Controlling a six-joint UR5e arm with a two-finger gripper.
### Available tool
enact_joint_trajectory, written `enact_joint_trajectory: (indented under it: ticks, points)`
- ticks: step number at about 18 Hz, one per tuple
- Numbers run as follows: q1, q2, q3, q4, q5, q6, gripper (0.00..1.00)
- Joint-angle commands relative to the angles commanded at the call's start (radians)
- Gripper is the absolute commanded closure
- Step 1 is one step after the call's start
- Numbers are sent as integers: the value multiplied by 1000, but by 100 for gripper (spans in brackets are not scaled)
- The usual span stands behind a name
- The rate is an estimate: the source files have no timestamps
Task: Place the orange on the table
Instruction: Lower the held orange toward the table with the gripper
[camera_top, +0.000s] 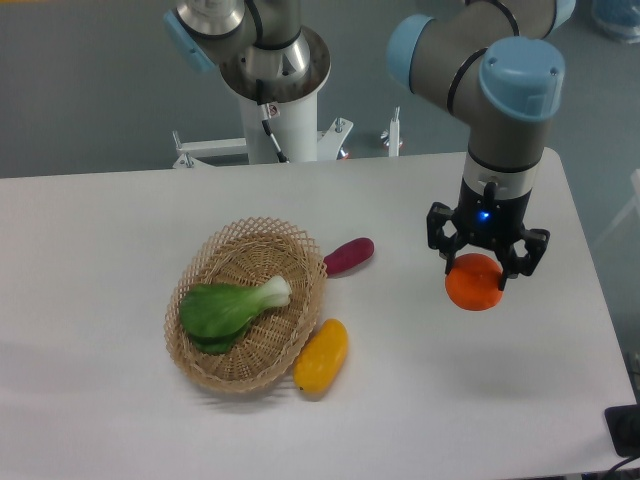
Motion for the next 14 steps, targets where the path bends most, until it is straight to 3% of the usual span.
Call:
enact_joint_trajectory:
  ticks: [6, 14]
  points:
    - [3, 2, -17, 3, 3, 29, 40]
    - [101, 0, -67, 8, 11, 256, 40]
